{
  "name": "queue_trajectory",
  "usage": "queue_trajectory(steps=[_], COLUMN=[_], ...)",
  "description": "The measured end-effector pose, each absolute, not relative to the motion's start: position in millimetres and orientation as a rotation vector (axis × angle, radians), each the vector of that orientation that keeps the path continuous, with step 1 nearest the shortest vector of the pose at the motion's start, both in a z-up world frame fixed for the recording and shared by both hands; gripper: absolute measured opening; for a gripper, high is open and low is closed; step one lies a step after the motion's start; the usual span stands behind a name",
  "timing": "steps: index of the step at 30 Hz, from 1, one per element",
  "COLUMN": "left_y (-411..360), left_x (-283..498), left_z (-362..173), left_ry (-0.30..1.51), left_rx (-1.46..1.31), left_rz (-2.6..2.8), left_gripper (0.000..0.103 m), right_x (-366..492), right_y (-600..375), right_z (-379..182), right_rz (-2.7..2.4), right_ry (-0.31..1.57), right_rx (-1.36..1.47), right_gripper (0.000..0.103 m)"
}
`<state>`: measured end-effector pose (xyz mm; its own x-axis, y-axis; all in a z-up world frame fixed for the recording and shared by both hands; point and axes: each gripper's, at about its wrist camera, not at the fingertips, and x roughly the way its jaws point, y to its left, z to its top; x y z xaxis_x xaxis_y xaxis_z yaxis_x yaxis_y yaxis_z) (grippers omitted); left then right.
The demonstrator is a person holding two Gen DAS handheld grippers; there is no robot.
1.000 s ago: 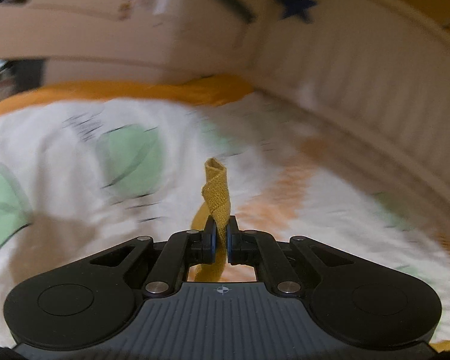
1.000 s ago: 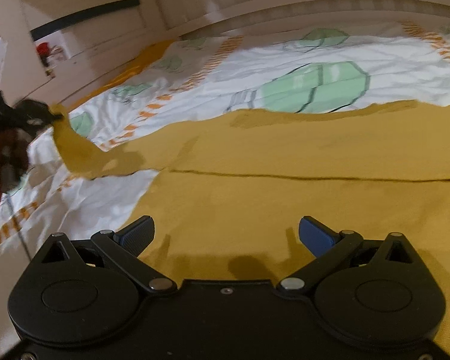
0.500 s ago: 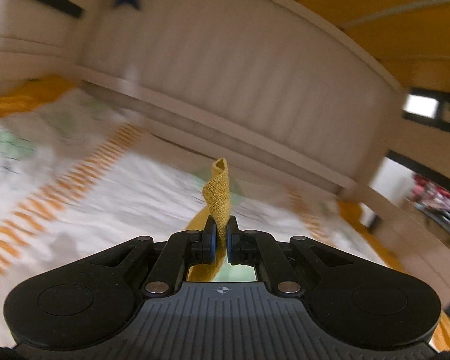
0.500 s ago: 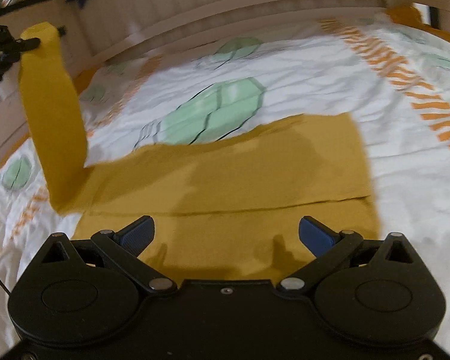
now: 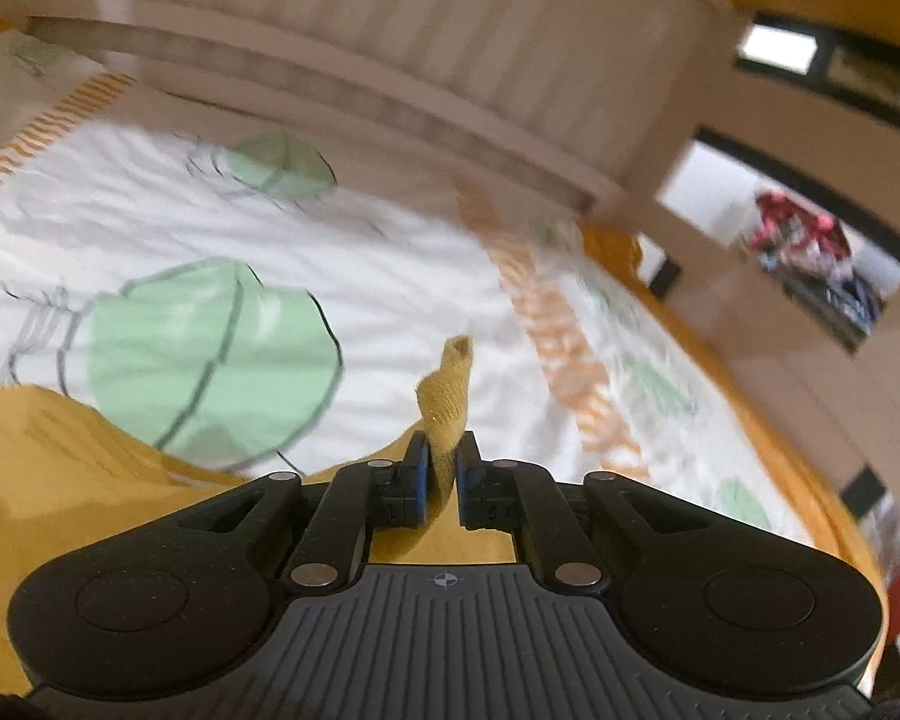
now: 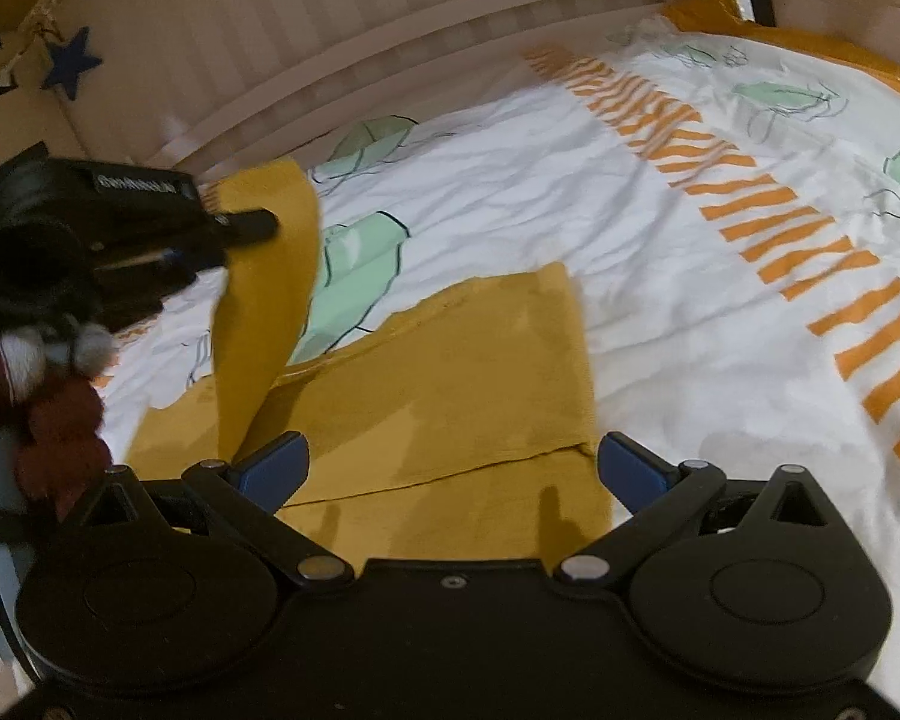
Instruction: Fold small clothes
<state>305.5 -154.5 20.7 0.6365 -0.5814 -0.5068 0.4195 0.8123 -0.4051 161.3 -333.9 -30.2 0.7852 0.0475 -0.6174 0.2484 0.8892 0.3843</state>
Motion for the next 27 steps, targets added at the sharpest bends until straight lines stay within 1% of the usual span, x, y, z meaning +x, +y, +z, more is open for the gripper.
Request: queue_trajectory(steps=[1, 2, 5, 7, 9, 13, 17, 21, 27], left_y=[-155, -155, -155, -158, -159, -176, -176, -155, -97], left_x=[303, 302, 296, 291, 287, 279, 273, 268, 265], left_z=[21, 19, 24, 31, 38, 45, 48, 42, 14], left_ry=[0.671, 0.668, 0.640, 0.623, 0.603, 0.579, 0.570, 0.611, 0.703], left_rx=[-0.252, -0.251, -0.256, -0.245, -0.231, -0.217, -0.189, -0.155, -0.062], left_rz=[-0.587, -0.597, -0.638, -0.654, -0.677, -0.712, -0.713, -0.641, -0.395], left_gripper=[0.021, 0.025, 0.027, 0.034, 0.038, 0.039, 0.039, 0.039, 0.039], right_x=[162, 162, 162, 162, 163, 165, 164, 163, 164], right_y=[-335, -335, -334, -332, -331, -332, -334, -334, -332], right_z=[-32, -33, -36, -38, -40, -44, -45, -44, -47], right_rz=[-0.116, -0.119, -0.126, -0.129, -0.130, -0.133, -0.138, -0.138, -0.126], right_ry=[0.669, 0.673, 0.684, 0.690, 0.698, 0.708, 0.708, 0.706, 0.696], right_rx=[0.473, 0.473, 0.467, 0.463, 0.461, 0.467, 0.476, 0.480, 0.473], right_gripper=[0.102, 0.102, 0.102, 0.102, 0.102, 0.102, 0.102, 0.102, 0.102])
